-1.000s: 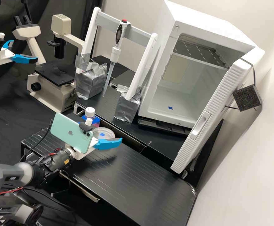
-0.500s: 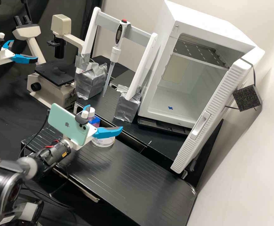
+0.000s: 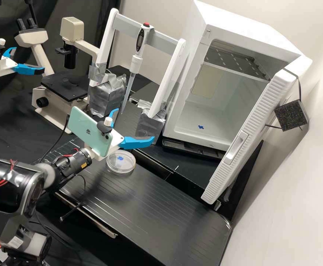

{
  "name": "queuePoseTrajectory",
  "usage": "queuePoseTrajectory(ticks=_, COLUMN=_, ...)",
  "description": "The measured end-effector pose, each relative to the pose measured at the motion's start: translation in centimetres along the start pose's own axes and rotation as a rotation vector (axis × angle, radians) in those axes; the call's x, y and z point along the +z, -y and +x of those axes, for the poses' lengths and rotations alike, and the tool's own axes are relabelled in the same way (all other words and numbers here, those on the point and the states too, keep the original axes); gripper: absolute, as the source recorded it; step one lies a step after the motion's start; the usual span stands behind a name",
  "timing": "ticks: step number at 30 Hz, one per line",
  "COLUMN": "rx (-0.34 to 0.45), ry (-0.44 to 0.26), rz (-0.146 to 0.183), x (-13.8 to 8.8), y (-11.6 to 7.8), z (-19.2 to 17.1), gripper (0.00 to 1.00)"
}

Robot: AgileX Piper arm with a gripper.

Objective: Move the petri dish to the bench

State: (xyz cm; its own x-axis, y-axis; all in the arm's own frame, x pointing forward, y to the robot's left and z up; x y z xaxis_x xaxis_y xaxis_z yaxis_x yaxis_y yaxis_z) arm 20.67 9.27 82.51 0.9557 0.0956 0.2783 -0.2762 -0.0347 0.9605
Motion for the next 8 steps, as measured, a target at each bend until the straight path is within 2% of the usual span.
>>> queuePoseTrajectory(ticks=8, rx=0.0, ry=0.03, rz=-0.021, x=0.46, y=0.57, z=1.19, gripper=1.0)
